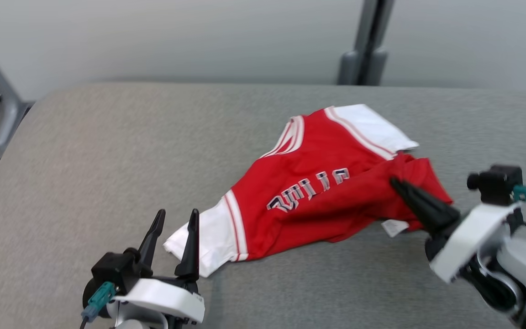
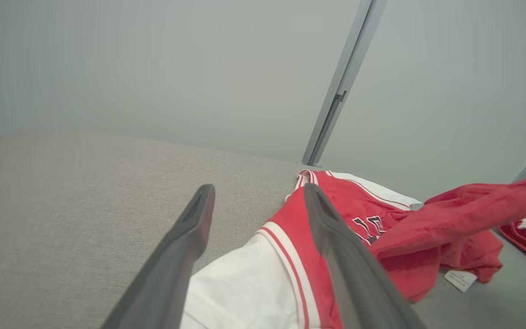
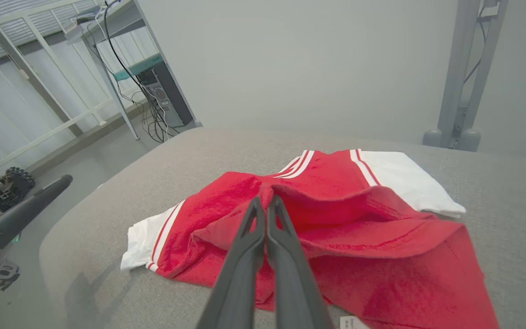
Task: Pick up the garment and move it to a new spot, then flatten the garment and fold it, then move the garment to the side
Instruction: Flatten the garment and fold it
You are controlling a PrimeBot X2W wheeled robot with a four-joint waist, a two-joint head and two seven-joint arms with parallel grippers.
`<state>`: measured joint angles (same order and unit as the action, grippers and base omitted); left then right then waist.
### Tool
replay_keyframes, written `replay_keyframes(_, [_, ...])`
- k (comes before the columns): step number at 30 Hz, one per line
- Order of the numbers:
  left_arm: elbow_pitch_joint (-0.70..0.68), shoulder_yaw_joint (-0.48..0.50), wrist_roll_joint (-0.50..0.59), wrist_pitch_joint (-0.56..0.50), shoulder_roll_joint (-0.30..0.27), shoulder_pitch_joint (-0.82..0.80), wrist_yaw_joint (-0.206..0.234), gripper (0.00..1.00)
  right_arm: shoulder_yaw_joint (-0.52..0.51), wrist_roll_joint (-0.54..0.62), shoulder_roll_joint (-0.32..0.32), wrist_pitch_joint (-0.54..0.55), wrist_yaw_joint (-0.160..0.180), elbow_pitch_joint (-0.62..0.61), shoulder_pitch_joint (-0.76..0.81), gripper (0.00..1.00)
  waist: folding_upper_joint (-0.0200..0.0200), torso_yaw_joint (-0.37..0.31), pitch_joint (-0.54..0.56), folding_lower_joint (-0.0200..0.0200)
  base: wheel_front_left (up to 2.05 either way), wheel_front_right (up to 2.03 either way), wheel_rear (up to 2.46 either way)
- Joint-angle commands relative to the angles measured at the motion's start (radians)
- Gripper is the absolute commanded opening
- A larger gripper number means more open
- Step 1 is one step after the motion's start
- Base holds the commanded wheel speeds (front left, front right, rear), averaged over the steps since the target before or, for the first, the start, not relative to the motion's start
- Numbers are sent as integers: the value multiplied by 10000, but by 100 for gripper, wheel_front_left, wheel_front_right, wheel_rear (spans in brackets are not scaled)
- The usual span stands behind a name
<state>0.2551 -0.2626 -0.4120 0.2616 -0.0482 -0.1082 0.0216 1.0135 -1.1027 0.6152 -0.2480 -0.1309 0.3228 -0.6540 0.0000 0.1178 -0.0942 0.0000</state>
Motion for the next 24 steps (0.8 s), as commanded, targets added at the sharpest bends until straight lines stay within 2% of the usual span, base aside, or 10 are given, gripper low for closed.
replay_keyframes(1, [10, 130, 62, 27, -45, 177, -14, 100, 34, -419, 320, 258, 3, -457, 438, 0, 0, -888, 842, 0, 0, 0, 0])
replay_keyframes(6, [-44, 304, 78, 27, -48, 473, -51, 100, 201, -1907, 1598, 1619, 1, -2246, 1772, 0, 0, -1425, 1099, 0, 0, 0, 0])
replay_keyframes(10, [-65, 334, 50, 27, -47, 582, -55, 100, 117, -2648, 2476, 2227, 1, -3084, 2620, 0, 0, -1683, 1142, 0, 0, 0, 0])
replay_keyframes(15, [-49, 281, 17, 27, -48, 523, -33, 100, 175, -3341, 3074, 2965, 1, -3724, 3436, 0, 0, -1789, 1127, 0, 0, 0, 0])
replay_keyframes(18, [-29, 253, -6, 27, -48, 463, -58, 100, 190, -3760, 3350, 3342, 1, -3710, 3820, 0, 0, -1769, 1101, 0, 0, 0, 0])
replay_keyframes(19, [-24, 245, -7, 27, -44, 436, -62, 100, 201, -3702, 3411, 3460, 1, -3661, 3867, 100, 0, -1749, 1084, 0, 0, 0, 0])
replay_keyframes(24, [21, 229, -22, 27, -48, 396, -91, 100, -78, -3480, 3439, 3444, 1, -2901, 3838, 100, 0, -1622, 1014, 0, 0, 0, 0])
